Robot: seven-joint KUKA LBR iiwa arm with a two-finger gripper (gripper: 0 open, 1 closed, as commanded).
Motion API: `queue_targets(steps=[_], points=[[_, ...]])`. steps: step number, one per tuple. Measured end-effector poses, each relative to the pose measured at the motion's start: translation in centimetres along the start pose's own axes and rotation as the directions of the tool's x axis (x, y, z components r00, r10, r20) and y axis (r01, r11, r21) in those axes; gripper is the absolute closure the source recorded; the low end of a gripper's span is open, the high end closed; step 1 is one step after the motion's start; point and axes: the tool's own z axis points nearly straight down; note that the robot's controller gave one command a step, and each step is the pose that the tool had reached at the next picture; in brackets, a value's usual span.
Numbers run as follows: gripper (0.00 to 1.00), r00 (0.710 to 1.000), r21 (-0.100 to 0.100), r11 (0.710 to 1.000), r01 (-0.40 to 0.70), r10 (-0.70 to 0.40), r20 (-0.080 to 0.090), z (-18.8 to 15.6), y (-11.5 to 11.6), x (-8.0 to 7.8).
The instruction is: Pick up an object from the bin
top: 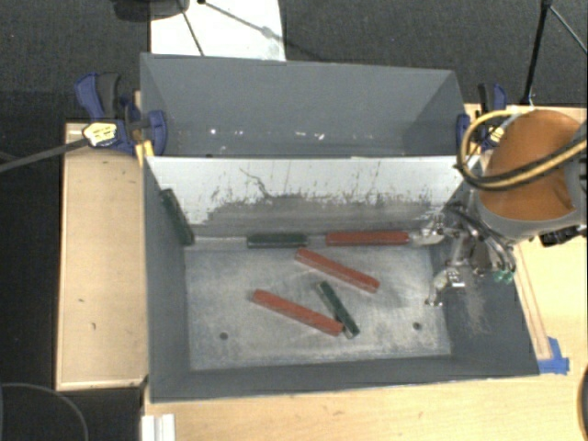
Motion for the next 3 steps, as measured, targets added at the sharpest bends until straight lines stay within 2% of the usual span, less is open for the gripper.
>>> queue_targets(steps=[1, 2, 3], points=[[0.00, 1.000, -0.003, 1.000, 0.016, -0.016, -0.009, 4.7, 3.6, -0.2], [0.00, 1.000, -0.002, 1.000, -0.010, 0.010, -0.011, 5.3, 5.7, 0.0], [1.00, 0.999, -0.002, 0.999, -0.051, 0.051, 0.007, 6.4, 8.5, -3.5]])
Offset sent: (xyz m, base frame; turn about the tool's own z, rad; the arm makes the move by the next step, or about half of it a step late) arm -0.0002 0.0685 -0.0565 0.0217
